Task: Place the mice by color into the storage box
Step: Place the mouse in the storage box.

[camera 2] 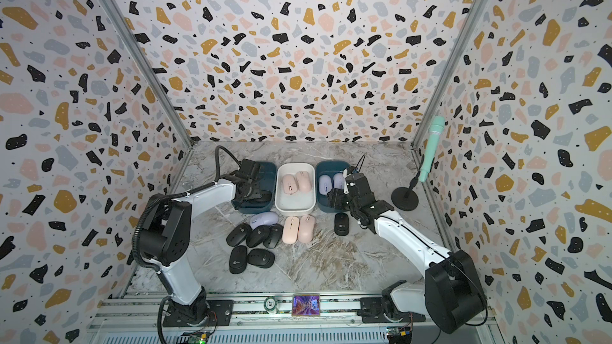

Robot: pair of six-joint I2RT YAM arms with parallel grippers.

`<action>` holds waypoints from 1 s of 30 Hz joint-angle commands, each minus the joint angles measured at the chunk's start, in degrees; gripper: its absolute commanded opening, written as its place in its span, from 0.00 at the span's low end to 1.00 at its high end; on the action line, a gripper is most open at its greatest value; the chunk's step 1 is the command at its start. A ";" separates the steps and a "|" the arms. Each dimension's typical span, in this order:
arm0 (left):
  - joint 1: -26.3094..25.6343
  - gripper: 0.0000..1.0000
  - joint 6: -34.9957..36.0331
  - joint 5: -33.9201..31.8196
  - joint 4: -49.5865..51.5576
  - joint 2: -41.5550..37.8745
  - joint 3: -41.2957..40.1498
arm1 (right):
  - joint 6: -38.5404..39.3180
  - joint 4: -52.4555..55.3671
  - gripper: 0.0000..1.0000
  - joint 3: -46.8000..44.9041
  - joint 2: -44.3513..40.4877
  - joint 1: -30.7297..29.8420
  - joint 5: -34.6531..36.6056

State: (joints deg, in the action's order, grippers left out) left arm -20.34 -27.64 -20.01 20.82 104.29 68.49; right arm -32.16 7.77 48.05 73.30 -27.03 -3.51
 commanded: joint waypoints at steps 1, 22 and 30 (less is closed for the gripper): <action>0.25 0.71 0.26 -1.00 -1.04 -0.14 -0.90 | -0.32 1.28 0.68 1.86 -0.26 -0.22 1.07; -0.56 0.70 3.27 6.41 -0.33 -20.33 -4.40 | 3.36 7.49 0.68 3.45 -4.39 -0.15 5.75; -7.08 0.70 3.37 2.08 9.64 -31.02 -8.55 | 4.71 7.81 0.68 4.75 -3.38 -0.13 5.62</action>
State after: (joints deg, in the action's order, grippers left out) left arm -25.30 -24.82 -16.32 25.65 76.18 61.65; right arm -28.80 13.80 50.43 70.32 -27.03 1.34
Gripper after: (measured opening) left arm 0.698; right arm 0.679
